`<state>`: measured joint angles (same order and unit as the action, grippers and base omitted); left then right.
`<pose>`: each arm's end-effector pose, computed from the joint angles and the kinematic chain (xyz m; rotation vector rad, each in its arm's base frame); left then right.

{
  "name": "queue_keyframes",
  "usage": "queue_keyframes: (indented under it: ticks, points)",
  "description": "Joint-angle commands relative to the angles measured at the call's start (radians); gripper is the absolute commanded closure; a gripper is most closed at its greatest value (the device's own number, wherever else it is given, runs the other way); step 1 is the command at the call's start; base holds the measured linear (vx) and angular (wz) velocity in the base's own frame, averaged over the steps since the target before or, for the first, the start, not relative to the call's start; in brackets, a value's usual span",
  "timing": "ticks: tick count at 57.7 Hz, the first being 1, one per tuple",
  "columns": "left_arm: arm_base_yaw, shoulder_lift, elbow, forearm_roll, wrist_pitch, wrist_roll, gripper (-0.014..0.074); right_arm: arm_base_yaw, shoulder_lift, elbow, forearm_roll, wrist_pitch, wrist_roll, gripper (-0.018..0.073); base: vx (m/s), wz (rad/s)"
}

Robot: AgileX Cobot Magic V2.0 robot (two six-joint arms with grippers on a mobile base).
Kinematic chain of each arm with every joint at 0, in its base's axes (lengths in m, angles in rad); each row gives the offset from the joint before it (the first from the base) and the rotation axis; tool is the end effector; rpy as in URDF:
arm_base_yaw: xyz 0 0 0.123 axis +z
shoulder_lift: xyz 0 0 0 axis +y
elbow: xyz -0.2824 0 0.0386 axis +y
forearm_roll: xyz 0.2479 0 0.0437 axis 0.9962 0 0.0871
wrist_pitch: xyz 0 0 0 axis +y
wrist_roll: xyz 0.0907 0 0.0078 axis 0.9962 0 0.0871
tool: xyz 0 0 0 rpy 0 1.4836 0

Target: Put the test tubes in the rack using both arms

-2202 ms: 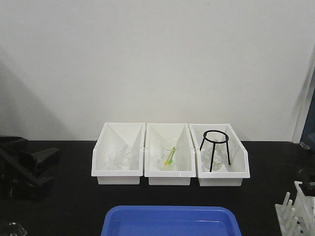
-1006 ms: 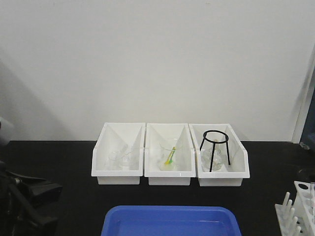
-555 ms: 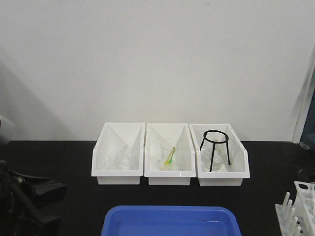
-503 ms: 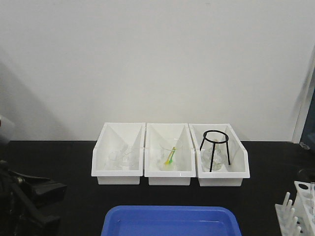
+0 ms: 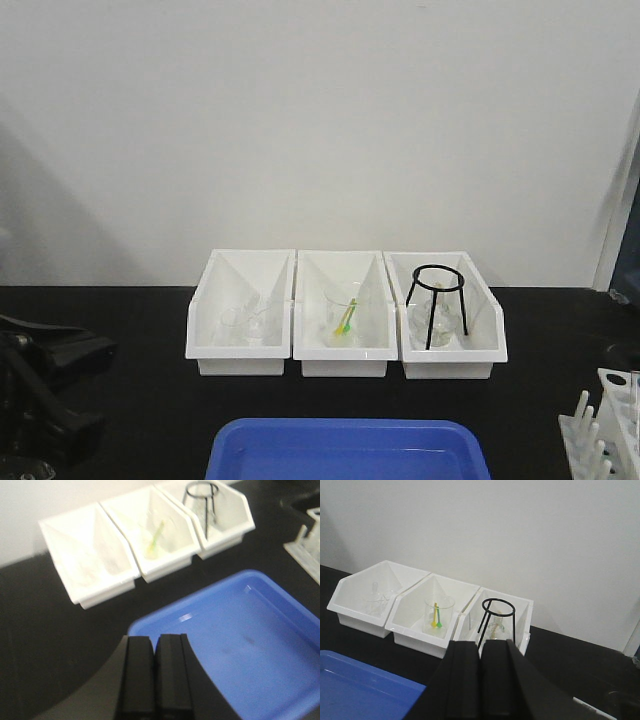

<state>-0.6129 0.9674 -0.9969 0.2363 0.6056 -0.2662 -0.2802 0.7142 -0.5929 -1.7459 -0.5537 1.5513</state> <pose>0.1691 -0.1041 0.3870 0.4689 2.0002 -0.2901 0.1480 0.0064 0.3396 -0.3524 1.6553 0.0880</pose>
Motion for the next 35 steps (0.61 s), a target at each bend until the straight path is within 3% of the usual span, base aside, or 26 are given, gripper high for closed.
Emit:
queue_keyframes:
  ticks: [1, 10, 14, 21, 35]
  points:
    - [0.085, -0.063, 0.064, -0.029, -0.204, 0.049, 0.0617, -0.001, -0.005, -0.032, 0.032, 0.016, -0.002, 0.0567, 0.0, 0.0]
    - [0.258, -0.23, 0.382, -0.199, -0.536, 0.196, 0.0617, -0.001, -0.005, -0.032, 0.032, 0.016, -0.002, 0.0567, 0.0, 0.0]
    - [0.33, -0.352, 0.575, -0.291, -0.653, 0.313, 0.0617, -0.001, -0.005, -0.032, 0.032, 0.016, -0.002, 0.0567, 0.0, 0.0]
    - [0.391, -0.524, 0.797, -0.317, -0.702, 0.423, 0.0617, -0.001, -0.005, -0.032, 0.032, 0.016, -0.002, 0.0567, 0.0, 0.0]
    - [0.488, -0.893, 1.058, -0.317, -0.674, 0.412, 0.0617, -0.001, -0.005, -0.032, 0.032, 0.017, -0.001, 0.0567, 0.0, 0.0]
